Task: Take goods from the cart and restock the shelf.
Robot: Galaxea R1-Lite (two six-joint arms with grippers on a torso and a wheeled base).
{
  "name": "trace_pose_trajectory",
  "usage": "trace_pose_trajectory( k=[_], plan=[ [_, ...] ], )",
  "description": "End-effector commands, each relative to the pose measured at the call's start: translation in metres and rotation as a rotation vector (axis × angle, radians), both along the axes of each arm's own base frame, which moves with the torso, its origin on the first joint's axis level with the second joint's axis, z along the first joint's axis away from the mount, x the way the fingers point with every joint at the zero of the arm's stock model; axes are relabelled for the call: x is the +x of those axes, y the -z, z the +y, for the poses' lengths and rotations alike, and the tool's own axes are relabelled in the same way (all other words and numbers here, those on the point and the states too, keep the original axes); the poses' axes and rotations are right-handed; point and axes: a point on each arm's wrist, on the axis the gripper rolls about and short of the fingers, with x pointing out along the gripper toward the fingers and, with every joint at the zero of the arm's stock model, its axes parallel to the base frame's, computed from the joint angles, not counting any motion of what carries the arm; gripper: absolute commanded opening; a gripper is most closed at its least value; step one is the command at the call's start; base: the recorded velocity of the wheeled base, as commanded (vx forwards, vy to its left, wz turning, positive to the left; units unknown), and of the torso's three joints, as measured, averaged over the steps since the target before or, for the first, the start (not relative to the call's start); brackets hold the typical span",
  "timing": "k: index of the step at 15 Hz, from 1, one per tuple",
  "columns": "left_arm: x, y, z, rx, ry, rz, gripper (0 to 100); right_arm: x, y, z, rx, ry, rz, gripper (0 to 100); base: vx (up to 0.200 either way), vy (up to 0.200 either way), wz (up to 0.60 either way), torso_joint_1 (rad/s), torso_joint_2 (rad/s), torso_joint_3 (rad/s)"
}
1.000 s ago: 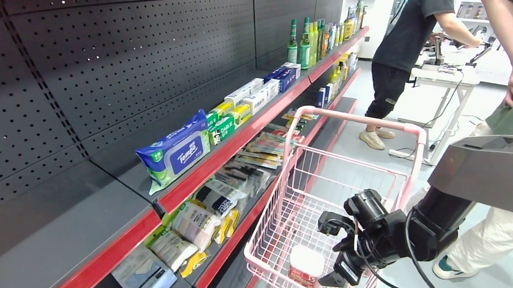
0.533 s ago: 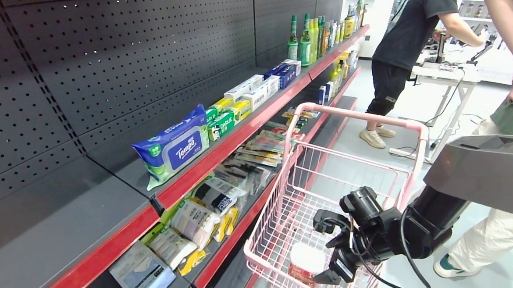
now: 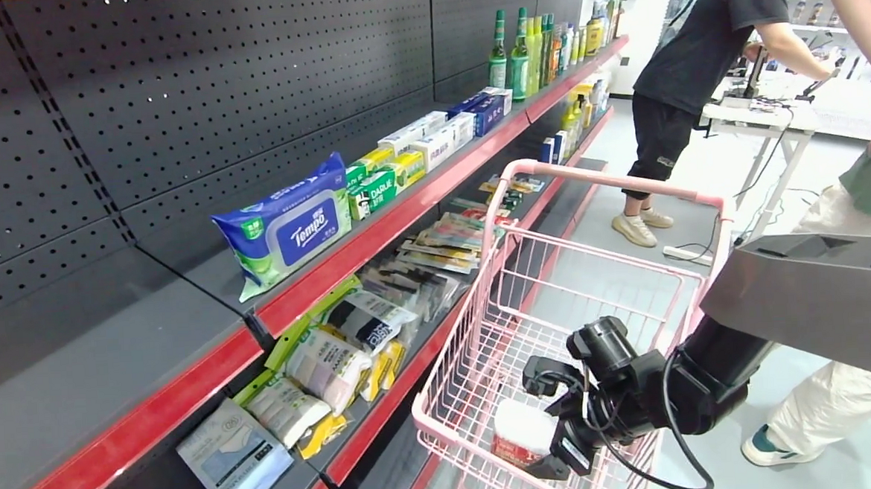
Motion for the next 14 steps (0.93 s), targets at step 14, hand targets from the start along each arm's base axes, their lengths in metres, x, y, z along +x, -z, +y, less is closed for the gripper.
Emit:
trace_pose_trajectory(
  k=[14],
  plan=[
    [0.000, 0.000, 0.000, 0.000, -0.001, -0.002, 100, 0.017, 0.020, 0.010, 0.056, -0.042, 0.027, 100, 0.000, 0.000, 0.00, -0.019, 0.05, 0.030]
  ],
)
